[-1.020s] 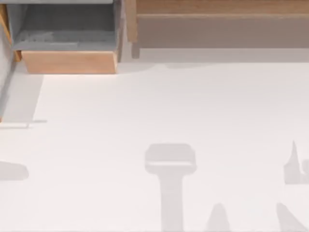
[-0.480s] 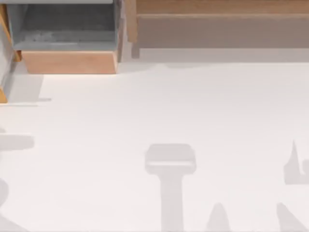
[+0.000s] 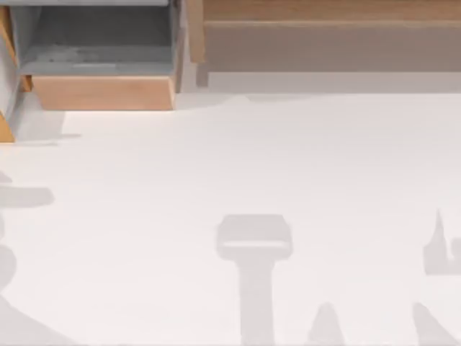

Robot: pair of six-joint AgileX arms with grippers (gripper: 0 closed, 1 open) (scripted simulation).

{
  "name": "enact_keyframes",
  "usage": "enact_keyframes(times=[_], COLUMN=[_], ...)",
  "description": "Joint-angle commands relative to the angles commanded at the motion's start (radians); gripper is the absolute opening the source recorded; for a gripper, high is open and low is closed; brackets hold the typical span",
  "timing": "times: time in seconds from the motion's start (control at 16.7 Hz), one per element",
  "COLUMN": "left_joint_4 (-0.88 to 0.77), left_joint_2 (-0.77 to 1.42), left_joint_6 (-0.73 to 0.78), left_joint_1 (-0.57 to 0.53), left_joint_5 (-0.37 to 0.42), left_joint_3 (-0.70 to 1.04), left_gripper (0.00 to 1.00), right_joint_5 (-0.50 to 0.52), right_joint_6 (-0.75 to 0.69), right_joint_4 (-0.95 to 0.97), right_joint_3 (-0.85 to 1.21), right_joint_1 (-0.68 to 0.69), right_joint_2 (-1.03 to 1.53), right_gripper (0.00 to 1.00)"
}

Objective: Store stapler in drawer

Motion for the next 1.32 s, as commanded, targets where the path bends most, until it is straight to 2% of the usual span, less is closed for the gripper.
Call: enact_keyframes(times=[0.24, 0.66, 1.14, 1.32], left_joint_4=[-0.076, -0.101, -0.226, -0.243], left_joint_2=[0.060, 0.076, 0.185, 0.198], left_joint_6=[0.002, -0.001, -0.005, -0.005], left_joint_1=[-0.052, -0.061, -0.117, -0.125], left_joint_5=[-0.050, -0.060, -0.119, -0.125], left_joint_3=[0.152, 0.182, 0.421, 0.450], left_gripper=[0.00, 0.00, 0.00, 0.00], right_joint_5=[0.000, 0.000, 0.000, 0.000], right_joint_6=[0.000, 0.000, 0.000, 0.000], right_joint_4=[0.000, 0.000, 0.000, 0.000], right_joint_3=[0.000, 0.000, 0.000, 0.000], right_joint_1=[0.000, 0.000, 0.000, 0.000], right_joint_2=[0.000, 0.000, 0.000, 0.000], right_gripper=[1.00, 1.00, 1.00, 1.00])
